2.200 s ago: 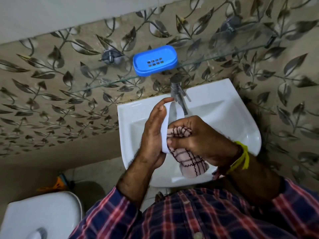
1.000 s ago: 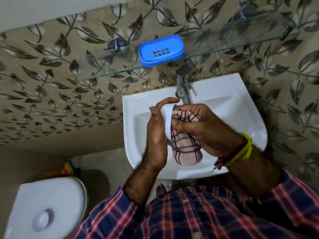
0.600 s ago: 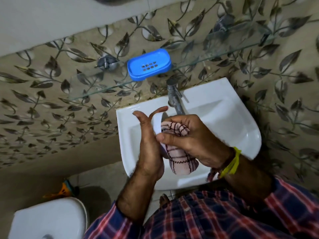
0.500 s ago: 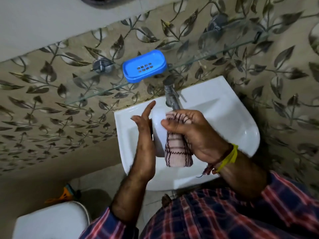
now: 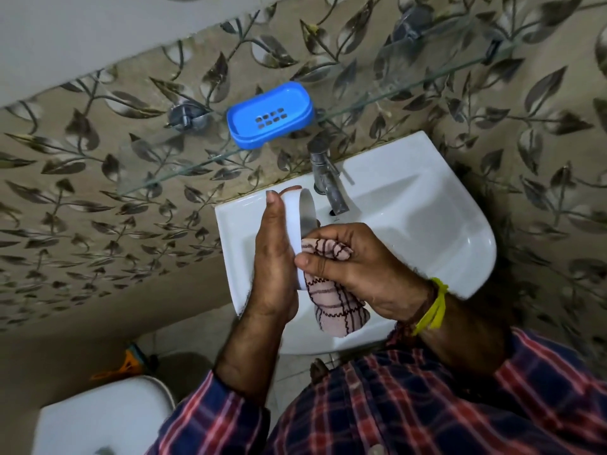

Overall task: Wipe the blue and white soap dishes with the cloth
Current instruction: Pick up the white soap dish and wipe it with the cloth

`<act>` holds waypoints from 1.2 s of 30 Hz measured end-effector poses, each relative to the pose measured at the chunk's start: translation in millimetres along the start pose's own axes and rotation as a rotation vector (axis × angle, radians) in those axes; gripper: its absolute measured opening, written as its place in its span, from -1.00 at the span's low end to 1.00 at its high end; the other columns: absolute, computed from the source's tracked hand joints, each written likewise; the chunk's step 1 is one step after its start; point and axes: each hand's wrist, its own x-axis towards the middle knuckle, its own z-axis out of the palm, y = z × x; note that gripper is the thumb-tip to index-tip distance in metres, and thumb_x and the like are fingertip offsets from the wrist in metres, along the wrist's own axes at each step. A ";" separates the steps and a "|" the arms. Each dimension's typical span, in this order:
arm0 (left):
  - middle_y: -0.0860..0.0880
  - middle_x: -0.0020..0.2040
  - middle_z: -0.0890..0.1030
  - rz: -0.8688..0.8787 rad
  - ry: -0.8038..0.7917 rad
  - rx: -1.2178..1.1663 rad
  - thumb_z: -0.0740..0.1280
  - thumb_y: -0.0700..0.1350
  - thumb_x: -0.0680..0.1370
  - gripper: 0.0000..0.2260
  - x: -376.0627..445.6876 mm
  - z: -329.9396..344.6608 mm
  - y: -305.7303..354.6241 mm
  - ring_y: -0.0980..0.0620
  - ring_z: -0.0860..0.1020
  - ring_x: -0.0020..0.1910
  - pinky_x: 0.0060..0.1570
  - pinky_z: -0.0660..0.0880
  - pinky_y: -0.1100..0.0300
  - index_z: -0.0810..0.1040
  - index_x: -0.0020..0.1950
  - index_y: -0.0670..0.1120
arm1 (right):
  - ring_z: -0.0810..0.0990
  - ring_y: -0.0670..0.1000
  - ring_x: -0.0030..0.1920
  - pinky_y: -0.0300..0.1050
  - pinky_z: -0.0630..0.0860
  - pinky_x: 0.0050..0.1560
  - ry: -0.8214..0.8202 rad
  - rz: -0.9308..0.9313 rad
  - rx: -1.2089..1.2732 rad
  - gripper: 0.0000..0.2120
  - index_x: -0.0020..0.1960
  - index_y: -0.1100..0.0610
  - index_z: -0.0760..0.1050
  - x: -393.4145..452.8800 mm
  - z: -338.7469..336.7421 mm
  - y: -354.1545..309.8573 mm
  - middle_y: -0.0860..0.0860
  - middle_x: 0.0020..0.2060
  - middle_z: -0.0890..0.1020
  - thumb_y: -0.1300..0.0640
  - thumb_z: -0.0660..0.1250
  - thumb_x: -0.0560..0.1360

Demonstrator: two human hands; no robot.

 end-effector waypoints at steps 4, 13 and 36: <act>-0.13 0.02 0.70 -0.004 0.042 -0.026 0.20 0.34 0.62 -0.43 -0.5 4.1 2.0 -0.16 0.67 0.05 0.15 0.59 -0.07 0.64 0.26 -0.12 | 0.60 0.04 -0.25 -0.03 0.57 -0.17 -0.141 -0.009 -0.140 -0.84 -0.13 0.35 0.59 -1.7 -4.7 -4.9 0.27 -0.29 0.65 0.24 0.47 0.49; -0.17 -0.14 0.71 -0.125 -0.014 -0.098 0.18 0.42 0.56 -0.24 1.0 2.1 11.9 -0.16 0.72 -0.21 -0.23 0.64 0.05 0.43 0.51 -0.15 | 0.66 0.11 -0.16 0.19 0.64 0.01 -0.167 0.008 -0.170 -0.84 -0.04 0.27 0.63 4.6 -3.9 -6.0 0.25 -0.15 0.71 0.20 0.52 0.46; 0.00 -0.10 0.70 0.541 -0.007 0.219 0.02 0.51 0.52 -0.20 2.3 -2.4 -16.4 -0.04 0.68 -0.08 -0.01 0.60 0.06 0.59 0.08 -0.21 | 0.55 -0.05 -0.27 -0.22 0.53 -0.17 -0.167 -0.042 0.114 -0.89 -0.20 0.30 0.54 7.8 -4.8 -18.5 0.01 -0.33 0.57 0.39 0.38 0.51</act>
